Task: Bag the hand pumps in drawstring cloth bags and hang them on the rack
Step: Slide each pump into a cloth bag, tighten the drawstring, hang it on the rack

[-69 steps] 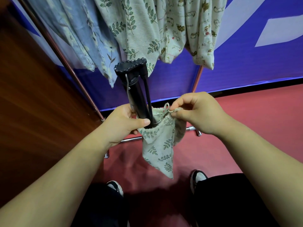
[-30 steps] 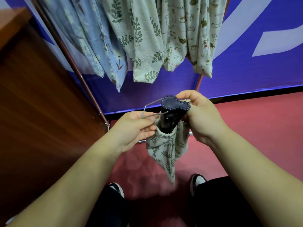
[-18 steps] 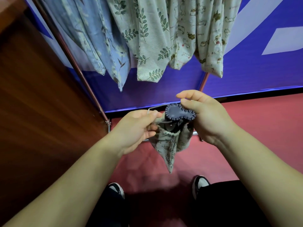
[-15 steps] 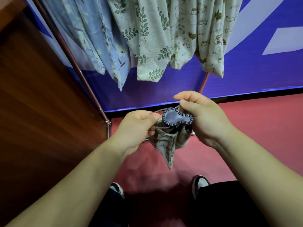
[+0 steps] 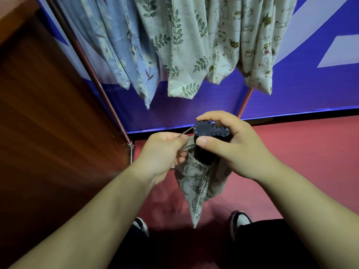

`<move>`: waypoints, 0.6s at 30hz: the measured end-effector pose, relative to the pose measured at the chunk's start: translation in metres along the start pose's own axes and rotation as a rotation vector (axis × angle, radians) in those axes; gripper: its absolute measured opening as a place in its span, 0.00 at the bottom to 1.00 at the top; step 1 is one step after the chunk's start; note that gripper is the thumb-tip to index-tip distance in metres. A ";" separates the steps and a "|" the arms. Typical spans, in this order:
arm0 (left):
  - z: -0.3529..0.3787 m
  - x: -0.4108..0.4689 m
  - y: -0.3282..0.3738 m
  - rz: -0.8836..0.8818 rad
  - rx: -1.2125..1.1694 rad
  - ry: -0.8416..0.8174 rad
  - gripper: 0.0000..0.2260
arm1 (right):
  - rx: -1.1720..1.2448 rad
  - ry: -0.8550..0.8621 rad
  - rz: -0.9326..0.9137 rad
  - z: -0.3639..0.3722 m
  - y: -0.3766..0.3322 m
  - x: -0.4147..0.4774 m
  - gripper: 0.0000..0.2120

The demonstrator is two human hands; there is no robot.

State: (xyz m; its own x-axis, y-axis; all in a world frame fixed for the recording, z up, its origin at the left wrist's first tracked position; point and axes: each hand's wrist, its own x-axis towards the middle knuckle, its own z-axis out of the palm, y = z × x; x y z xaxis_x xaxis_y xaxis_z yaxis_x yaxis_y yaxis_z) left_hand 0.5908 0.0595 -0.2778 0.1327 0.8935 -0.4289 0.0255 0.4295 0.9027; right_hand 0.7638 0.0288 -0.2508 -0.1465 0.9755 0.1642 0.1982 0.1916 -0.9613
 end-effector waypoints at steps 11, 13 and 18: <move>-0.011 0.007 0.003 -0.056 -0.163 -0.128 0.12 | -0.038 0.168 0.044 -0.015 0.002 0.004 0.09; -0.013 0.009 0.001 -0.061 -0.182 -0.152 0.13 | -0.029 0.198 0.046 -0.015 0.004 0.005 0.09; -0.014 0.010 -0.002 0.099 0.117 -0.137 0.12 | -0.002 0.135 0.051 -0.015 0.007 0.006 0.12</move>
State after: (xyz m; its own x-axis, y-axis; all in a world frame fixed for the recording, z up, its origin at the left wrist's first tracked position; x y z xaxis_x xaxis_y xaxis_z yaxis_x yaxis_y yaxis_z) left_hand 0.5778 0.0693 -0.2841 0.2737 0.9009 -0.3368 0.1193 0.3157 0.9413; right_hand 0.7785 0.0374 -0.2532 -0.0046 0.9897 0.1432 0.2045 0.1411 -0.9686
